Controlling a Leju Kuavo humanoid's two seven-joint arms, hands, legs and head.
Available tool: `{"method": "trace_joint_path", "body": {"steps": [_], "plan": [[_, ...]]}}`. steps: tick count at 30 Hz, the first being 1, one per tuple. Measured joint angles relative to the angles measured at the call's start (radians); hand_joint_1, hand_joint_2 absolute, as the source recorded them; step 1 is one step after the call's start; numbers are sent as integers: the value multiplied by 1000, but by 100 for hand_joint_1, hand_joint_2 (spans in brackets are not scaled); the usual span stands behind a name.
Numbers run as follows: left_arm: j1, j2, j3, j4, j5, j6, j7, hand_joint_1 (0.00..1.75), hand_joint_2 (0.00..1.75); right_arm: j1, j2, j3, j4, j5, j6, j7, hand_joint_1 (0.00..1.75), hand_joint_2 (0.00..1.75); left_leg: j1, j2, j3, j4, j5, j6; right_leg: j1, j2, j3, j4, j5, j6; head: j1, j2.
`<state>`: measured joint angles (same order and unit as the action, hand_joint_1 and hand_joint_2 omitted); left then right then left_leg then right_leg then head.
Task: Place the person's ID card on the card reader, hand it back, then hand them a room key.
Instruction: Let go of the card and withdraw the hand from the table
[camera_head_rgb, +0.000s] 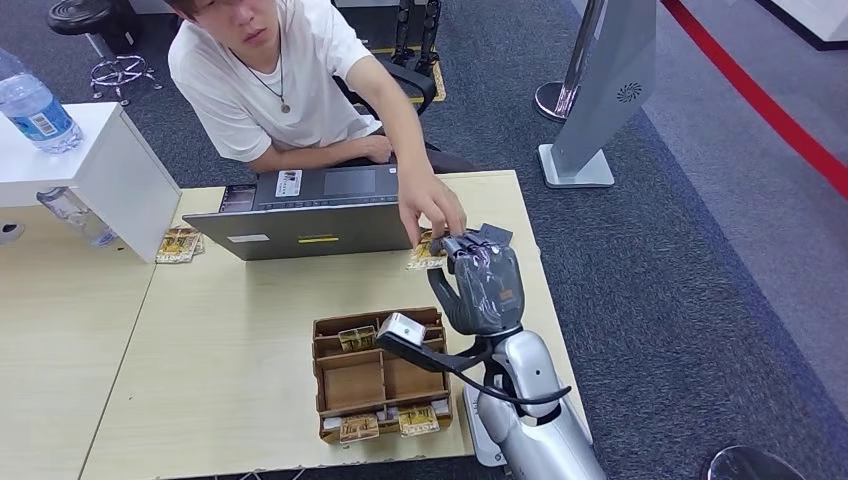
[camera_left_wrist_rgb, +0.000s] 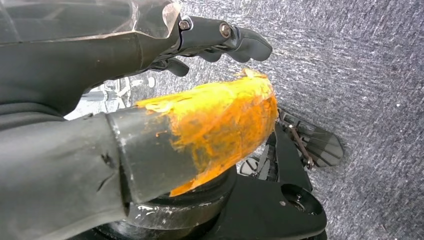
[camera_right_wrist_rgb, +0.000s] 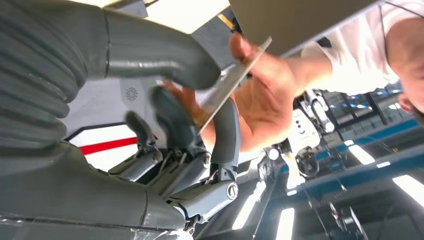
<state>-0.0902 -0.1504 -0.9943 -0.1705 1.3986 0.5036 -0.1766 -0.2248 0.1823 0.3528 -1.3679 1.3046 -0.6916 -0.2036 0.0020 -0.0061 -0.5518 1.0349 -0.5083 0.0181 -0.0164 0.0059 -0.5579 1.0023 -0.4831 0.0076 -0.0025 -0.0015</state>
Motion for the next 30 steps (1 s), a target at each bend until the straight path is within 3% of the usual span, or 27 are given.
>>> {"method": "trace_joint_path", "body": {"steps": [3,6,10,16,30], "plan": [[0,0,-1,0,0,0,1,0,0,-12,0,0,26,1,0,4,3,175,0,0,0,0,0,0,0,0,0,0,0,0,0,0],[0,-1,-5,0,1,-1,3,0,0,-21,0,1,44,1,0,15,0,175,0,0,0,0,0,0,0,0,0,0,0,0,0,0],[0,-4,-6,0,3,-1,7,0,0,-30,-1,7,60,-1,0,36,0,0,0,0,0,0,0,0,0,0,0,0,0,0,0,0],[0,-8,-6,0,16,-1,7,0,0,-29,-9,21,55,-41,-1,25,0,0,0,0,0,0,0,0,0,0,0,0,0,0,0,0],[0,-11,-6,0,50,13,-12,0,0,100,-16,-38,-127,-147,-1,-148,0,0,0,0,0,0,0,0,0,0,-1,0,0,0,0,0]]}}
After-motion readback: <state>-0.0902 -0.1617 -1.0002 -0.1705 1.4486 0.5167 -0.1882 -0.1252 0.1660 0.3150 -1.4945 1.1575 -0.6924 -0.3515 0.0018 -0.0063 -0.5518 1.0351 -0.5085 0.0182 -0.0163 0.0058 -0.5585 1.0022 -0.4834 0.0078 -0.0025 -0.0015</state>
